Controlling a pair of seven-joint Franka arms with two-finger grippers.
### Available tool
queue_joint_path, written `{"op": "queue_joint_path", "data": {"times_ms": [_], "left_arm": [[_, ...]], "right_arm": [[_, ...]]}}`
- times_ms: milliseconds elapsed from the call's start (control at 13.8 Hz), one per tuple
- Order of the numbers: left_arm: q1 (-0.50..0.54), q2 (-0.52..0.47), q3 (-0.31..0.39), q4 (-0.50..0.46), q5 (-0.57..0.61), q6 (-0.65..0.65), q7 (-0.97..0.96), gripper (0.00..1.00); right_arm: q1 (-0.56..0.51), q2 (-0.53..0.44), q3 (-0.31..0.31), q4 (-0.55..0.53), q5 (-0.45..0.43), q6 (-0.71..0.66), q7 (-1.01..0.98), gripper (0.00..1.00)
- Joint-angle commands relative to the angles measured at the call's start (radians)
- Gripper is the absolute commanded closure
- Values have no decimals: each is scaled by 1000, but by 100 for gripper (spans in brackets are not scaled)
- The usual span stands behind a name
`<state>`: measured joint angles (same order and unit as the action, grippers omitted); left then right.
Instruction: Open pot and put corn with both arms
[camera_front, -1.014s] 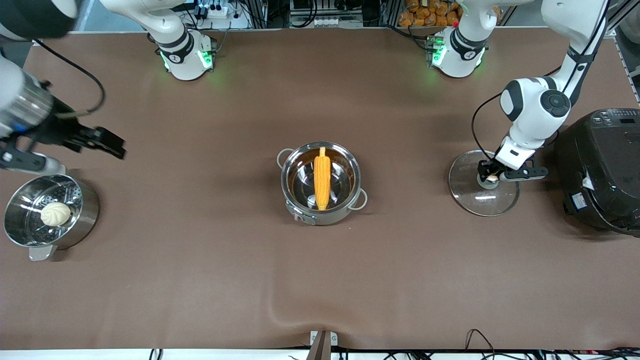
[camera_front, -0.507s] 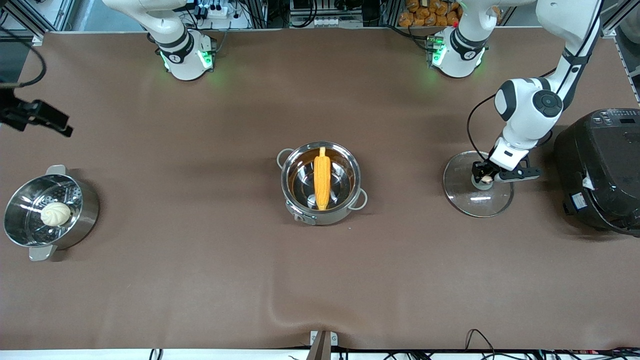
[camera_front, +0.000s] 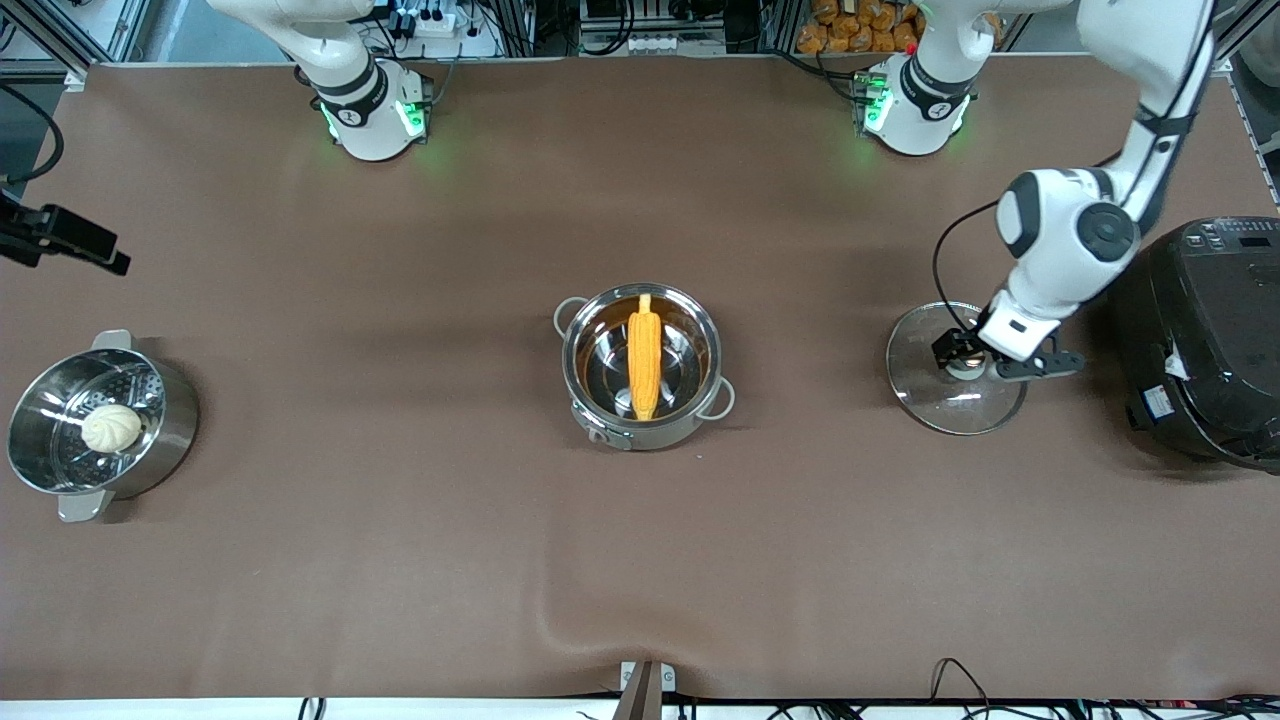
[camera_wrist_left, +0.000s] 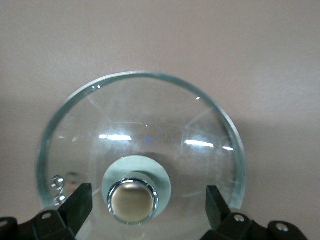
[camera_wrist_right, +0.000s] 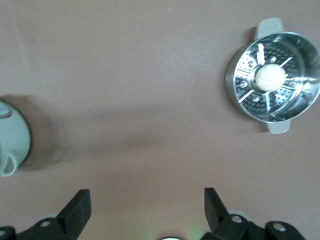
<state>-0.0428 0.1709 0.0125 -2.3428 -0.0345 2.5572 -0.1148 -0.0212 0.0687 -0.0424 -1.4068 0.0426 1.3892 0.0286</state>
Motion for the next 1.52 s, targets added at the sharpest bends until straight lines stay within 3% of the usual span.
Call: {"op": "queue_joint_path", "data": {"times_ms": [0, 217, 362, 797, 1449], "left_arm": [[-5, -62, -8, 155, 5, -271, -14, 0], [-3, -91, -25, 348, 5, -542, -22, 0], [7, -103, -23, 462, 4, -638, -14, 0], [12, -114, -11, 742, 48, -914, -20, 0], [63, -108, -2, 902, 51, -1074, 61, 0]], "right_arm": [[-40, -13, 7, 20, 57, -27, -58, 0], [-42, -36, 7, 20, 36, -18, -70, 0], [-34, -36, 13, 16, -53, -16, -107, 0], [-36, -38, 15, 22, -20, -16, -111, 0], [-37, -41, 12, 23, 19, -9, -110, 0]]}}
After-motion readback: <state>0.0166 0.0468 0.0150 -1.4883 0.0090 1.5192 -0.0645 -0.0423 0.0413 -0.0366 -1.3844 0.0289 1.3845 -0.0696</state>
